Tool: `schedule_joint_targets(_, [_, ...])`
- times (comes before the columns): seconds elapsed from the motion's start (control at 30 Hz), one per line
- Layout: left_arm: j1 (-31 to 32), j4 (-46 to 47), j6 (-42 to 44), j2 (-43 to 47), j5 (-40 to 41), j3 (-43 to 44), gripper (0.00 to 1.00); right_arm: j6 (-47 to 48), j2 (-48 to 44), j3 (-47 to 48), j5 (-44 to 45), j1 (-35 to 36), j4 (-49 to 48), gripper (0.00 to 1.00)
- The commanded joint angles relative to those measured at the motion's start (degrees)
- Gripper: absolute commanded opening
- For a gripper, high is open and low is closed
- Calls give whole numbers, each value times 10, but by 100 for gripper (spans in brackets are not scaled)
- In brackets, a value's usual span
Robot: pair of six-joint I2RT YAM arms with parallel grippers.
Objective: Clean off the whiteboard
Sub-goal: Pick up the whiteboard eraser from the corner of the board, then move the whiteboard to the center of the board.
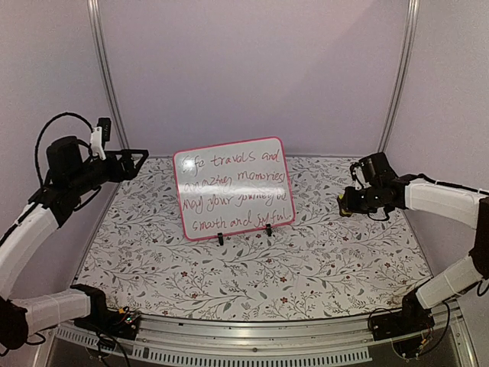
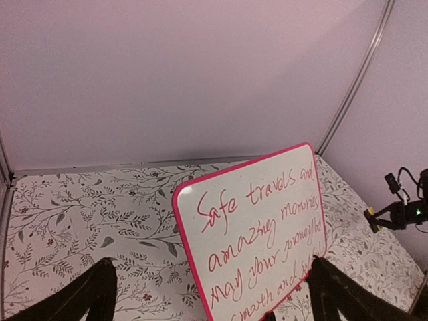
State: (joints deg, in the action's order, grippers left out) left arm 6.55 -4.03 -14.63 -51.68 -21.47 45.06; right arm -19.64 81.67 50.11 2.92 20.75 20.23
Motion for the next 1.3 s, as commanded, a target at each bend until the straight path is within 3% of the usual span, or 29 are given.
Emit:
schedule_joint_targets(0.0, [30,-42,-18,-10,29,52,100,14,-58,39,-22,38,11,16])
schedule_joint_targets(0.23, [196,-100,-103,-17,293,20,100,2,-109,53,-6,61,53,18])
schedule_joint_targets(0.43, [334,-89,-211,-74,450,-28,100,5,-138,57,11,63,65,18])
schedule_joint_targets(0.8, [469,-93,-400,-297,578,-7,100,1,-160,33,11,62,65,20])
schedule_joint_targets(1.13, [554,-271,-527,-532,634,184,97,7,-169,29,17,62,68,22])
schedule_joint_targets(1.27, [562,-273,-545,-565,625,209,92,11,-173,25,18,63,69,22])
